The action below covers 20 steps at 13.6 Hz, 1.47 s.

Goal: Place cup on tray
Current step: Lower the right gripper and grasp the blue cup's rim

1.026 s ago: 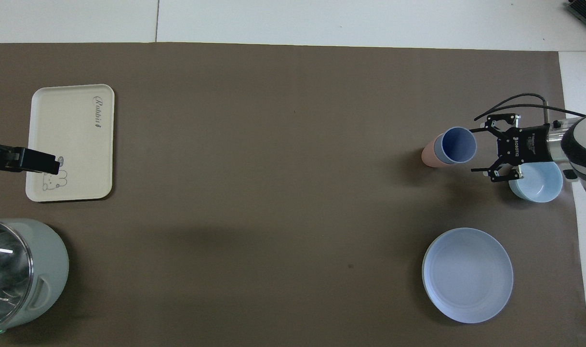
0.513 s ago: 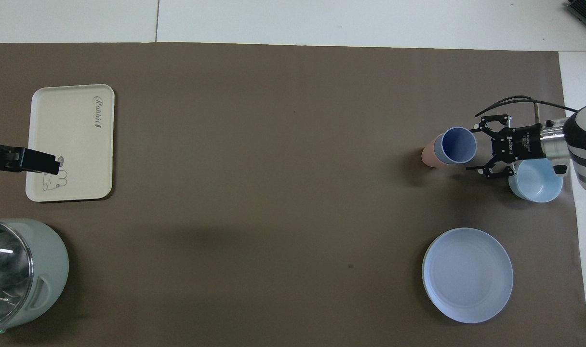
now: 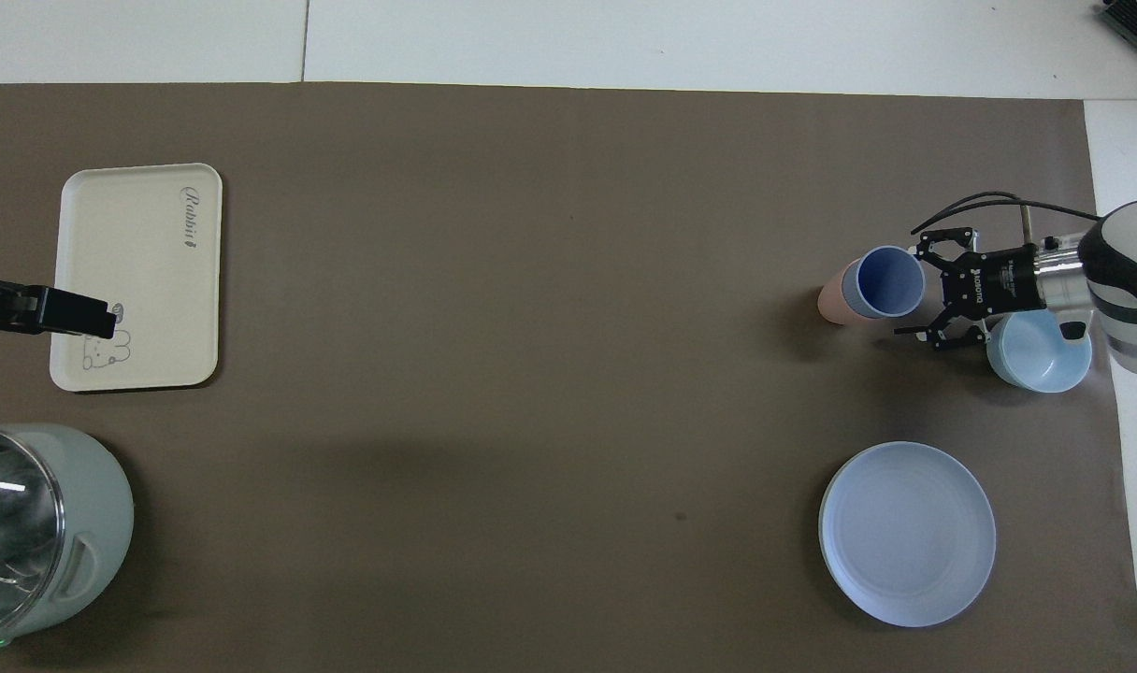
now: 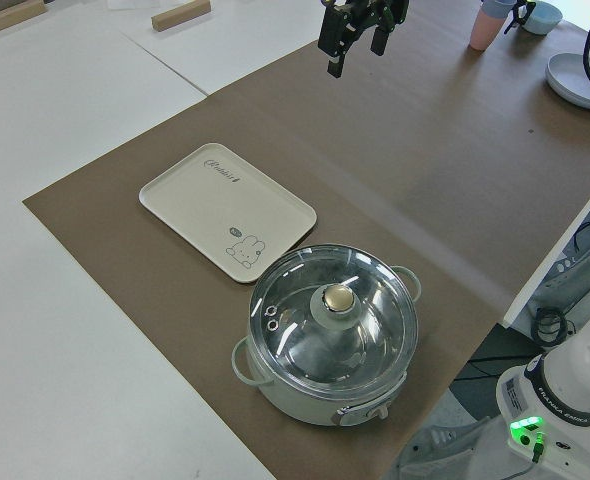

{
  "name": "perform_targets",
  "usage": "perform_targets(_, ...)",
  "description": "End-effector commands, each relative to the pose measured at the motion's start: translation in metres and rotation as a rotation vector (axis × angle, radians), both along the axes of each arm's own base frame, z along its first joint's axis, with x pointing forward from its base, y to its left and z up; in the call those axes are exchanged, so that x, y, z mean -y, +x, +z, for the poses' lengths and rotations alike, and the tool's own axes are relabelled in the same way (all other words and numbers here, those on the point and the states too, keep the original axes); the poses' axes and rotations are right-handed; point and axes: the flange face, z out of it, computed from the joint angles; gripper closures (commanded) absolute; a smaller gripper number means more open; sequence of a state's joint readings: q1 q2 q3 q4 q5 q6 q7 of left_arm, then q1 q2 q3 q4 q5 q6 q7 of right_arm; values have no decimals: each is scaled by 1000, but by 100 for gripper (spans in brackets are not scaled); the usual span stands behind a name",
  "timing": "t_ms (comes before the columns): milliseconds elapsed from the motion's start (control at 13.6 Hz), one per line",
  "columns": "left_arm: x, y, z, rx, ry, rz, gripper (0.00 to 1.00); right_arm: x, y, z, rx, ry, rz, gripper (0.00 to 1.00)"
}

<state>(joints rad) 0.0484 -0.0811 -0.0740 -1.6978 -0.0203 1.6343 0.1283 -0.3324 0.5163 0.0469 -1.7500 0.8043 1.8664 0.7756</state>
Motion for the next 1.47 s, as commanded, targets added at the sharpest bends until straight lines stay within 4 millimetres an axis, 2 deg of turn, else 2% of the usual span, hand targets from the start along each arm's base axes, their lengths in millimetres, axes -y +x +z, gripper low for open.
perform_targets(0, -4, -5, 0, 9, 15, -9, 0, -1, 1, -4, 31, 66, 18, 2)
perform_targets(440, -5, -5, 0, 7, 15, -8, 0, -11, 2, -5, 20, 105, -12, 2)
perform_targets(659, -4, -5, 0, 7, 15, -9, 0, -24, 7, -5, 20, 122, -38, 2)
perform_targets(1099, -4, -4, -1, 6, 15, -9, 0, -28, 2, -9, 15, 148, -44, 2)
perform_targets(1392, -4, -5, 0, 7, 15, -9, 0, -40, 0, -10, 24, 176, -30, 2)
